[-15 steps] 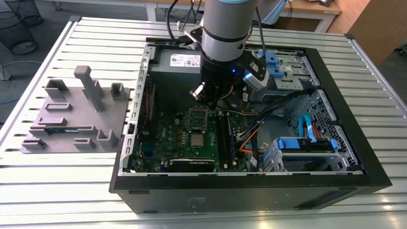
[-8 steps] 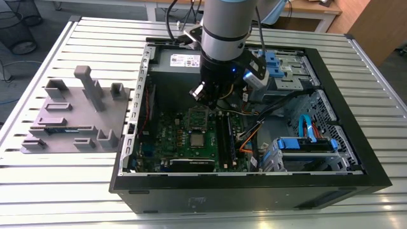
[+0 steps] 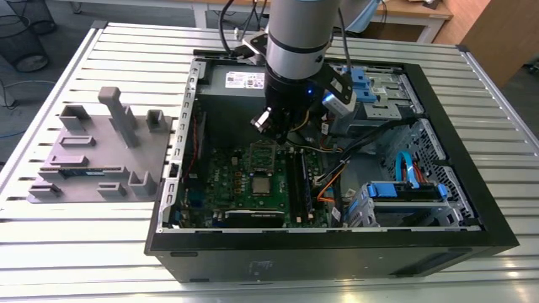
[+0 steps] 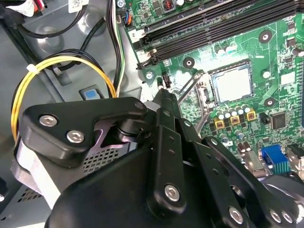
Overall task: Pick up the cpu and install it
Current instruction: 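Close the cpu cover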
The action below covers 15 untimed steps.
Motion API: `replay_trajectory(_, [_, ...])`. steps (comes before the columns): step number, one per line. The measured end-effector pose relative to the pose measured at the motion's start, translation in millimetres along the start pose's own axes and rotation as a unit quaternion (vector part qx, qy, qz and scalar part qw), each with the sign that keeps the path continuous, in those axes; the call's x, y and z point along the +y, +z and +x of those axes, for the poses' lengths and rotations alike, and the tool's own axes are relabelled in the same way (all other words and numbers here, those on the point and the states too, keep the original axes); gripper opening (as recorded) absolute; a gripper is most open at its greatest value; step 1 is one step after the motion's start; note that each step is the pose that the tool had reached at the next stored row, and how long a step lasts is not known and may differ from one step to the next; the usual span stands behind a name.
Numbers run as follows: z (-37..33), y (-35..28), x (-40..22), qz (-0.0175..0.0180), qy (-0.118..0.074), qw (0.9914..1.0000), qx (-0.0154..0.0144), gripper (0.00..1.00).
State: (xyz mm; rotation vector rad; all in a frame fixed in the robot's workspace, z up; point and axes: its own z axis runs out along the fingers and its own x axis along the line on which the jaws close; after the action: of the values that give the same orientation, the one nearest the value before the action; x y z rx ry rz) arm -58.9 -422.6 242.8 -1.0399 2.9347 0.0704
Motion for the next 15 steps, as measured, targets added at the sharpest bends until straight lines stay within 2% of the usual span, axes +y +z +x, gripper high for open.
replay_trajectory(15, [2.9, -1.8, -0.5, -0.0004, -0.013, 0.99992, 0.0003, 0.11])
